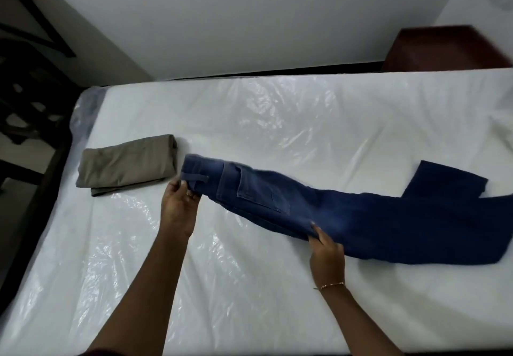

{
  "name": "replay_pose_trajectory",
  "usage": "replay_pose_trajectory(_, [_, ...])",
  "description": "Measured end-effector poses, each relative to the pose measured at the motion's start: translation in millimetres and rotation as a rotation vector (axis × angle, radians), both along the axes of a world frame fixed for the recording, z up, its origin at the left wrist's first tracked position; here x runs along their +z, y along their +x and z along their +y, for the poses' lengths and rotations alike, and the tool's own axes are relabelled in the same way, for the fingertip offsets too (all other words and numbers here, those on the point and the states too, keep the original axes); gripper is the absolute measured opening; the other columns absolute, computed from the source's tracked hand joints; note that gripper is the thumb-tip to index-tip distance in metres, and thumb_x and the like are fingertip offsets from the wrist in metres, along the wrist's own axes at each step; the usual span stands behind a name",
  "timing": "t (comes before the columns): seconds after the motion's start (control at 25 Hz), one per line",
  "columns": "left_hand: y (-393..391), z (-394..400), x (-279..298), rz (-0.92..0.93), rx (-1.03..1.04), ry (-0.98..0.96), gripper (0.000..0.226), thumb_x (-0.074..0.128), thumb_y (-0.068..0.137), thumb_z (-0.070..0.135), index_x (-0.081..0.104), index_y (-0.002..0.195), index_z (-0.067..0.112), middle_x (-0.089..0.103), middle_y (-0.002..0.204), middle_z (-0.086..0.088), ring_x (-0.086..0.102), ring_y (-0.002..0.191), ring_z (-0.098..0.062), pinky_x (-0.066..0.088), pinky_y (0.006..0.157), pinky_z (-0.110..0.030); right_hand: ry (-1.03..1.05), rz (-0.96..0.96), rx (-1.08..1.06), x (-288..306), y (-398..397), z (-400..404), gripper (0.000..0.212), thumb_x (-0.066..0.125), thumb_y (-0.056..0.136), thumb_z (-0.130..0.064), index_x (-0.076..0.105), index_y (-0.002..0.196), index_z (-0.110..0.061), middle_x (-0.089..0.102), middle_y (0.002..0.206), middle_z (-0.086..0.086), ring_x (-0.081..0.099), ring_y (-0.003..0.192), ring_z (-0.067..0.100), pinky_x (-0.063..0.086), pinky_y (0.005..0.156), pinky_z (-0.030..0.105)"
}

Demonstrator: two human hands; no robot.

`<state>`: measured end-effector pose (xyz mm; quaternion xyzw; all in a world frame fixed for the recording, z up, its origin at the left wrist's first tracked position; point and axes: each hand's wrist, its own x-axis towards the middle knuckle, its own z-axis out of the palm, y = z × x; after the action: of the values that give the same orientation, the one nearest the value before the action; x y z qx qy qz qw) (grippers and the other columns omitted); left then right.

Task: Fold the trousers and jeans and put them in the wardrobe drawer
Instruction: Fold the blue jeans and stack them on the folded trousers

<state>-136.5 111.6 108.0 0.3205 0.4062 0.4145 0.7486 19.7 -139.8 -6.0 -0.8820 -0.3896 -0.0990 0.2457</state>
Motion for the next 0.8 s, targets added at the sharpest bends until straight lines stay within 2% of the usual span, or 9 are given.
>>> replay_pose_trajectory(0.04, [-20.0, 10.7, 1.9, -0.038, 0.037, -0.004, 0.022, 0.034, 0.098, 0.002, 0.054, 0.096, 0.011, 0.072, 0.085, 0.001, 0.069, 0.078, -0.01, 0.056, 0.076, -0.022, 0.041, -0.008, 0.014, -1.6, -15.6, 14.1, 0.046, 0.03, 0.098, -0.012, 0.073, 0.092, 0.004, 0.072, 0.102, 0.015, 0.071, 0.082, 0.027, 0.055, 0.058, 0.03])
replay_pose_trajectory(0.12, [-66.6, 27.2, -4.7, 0.007, 0.138, -0.049, 0.023, 0.034, 0.099, 0.004, 0.054, 0.093, 0.014, 0.072, 0.083, 0.001, 0.068, 0.08, -0.011, 0.057, 0.073, -0.021, 0.056, -0.065, 0.102, -8.9, -52.4, 40.3, 0.039, 0.037, 0.09, -0.008, 0.075, 0.084, -0.002, 0.073, 0.102, 0.013, 0.071, 0.088, 0.025, 0.054, 0.061, 0.029])
replay_pose_trajectory(0.24, [-146.6, 25.3, -51.7, 0.43, 0.202, -0.174, 0.027, 0.033, 0.099, 0.002, 0.049, 0.083, 0.017, 0.059, 0.092, -0.004, 0.062, 0.078, -0.01, 0.054, 0.066, -0.016, -0.084, -0.041, 0.213, -37.2, -106.9, 57.9, 0.036, 0.046, 0.064, 0.006, 0.074, 0.063, -0.017, 0.074, 0.098, 0.006, 0.072, 0.086, 0.024, 0.051, 0.064, 0.03])
replay_pose_trajectory(0.36, [-209.6, 14.2, -107.9, 0.59, 0.29, -0.333, 0.027, 0.034, 0.097, -0.002, 0.051, 0.082, 0.012, 0.057, 0.11, -0.015, 0.053, 0.074, -0.015, 0.049, 0.09, -0.031, -0.305, 0.051, 0.298, -61.8, -153.2, 55.9, 0.023, 0.08, 0.041, -0.005, 0.07, 0.055, -0.021, 0.072, 0.106, 0.006, 0.067, 0.1, 0.027, 0.049, 0.077, 0.042])
replay_pose_trajectory(0.44, [-231.2, 12.7, -128.4, 0.55, 0.331, -0.366, 0.024, 0.036, 0.098, 0.0, 0.058, 0.094, 0.006, 0.058, 0.096, -0.008, 0.058, 0.073, -0.012, 0.052, 0.084, -0.026, -0.424, 0.075, 0.309, -72.3, -175.6, 54.6, 0.012, 0.075, 0.051, -0.023, 0.067, 0.059, -0.019, 0.065, 0.121, 0.011, 0.051, 0.118, 0.03, 0.038, 0.091, 0.051])
replay_pose_trajectory(0.52, [-234.4, 11.3, -134.1, 0.542, 0.269, -0.338, 0.021, 0.041, 0.099, 0.007, 0.059, 0.089, 0.01, 0.056, 0.087, -0.004, 0.063, 0.064, -0.006, 0.053, 0.062, -0.015, -0.477, 0.064, 0.303, -79.4, -183.6, 50.0, 0.013, 0.063, 0.063, -0.032, 0.066, 0.063, -0.02, 0.055, 0.134, 0.012, 0.036, 0.126, 0.032, 0.025, 0.096, 0.055])
replay_pose_trajectory(0.56, [-232.0, 11.4, -133.9, 0.539, 0.226, -0.313, 0.017, 0.046, 0.098, 0.015, 0.059, 0.086, 0.012, 0.057, 0.086, -0.004, 0.063, 0.065, -0.005, 0.053, 0.061, -0.016, -0.493, 0.045, 0.298, -81.5, -183.3, 47.9, 0.017, 0.06, 0.066, -0.037, 0.065, 0.063, -0.021, 0.051, 0.138, 0.01, 0.033, 0.129, 0.034, 0.022, 0.097, 0.057])
replay_pose_trajectory(0.68, [-236.6, 21.6, -137.1, 0.473, 0.078, -0.289, 0.019, 0.056, 0.092, 0.029, 0.062, 0.099, 0.012, 0.065, 0.096, -0.003, 0.062, 0.087, -0.015, 0.051, 0.079, -0.026, -0.51, 0.007, 0.294, -89.0, -181.4, 47.3, 0.031, 0.045, 0.077, -0.045, 0.063, 0.063, -0.024, 0.038, 0.146, 0.006, 0.026, 0.134, 0.037, 0.017, 0.101, 0.059])
replay_pose_trajectory(0.8, [-244.6, 29.4, -149.6, 0.609, 0.035, -0.2, 0.026, 0.059, 0.089, 0.009, 0.059, 0.115, 0.002, 0.065, 0.099, -0.008, 0.063, 0.09, -0.02, 0.052, 0.085, -0.032, -0.471, 0.025, 0.304, -93.4, -183.7, 50.2, 0.036, 0.039, 0.079, -0.047, 0.063, 0.064, -0.025, 0.034, 0.147, 0.005, 0.018, 0.138, 0.036, 0.01, 0.104, 0.058])
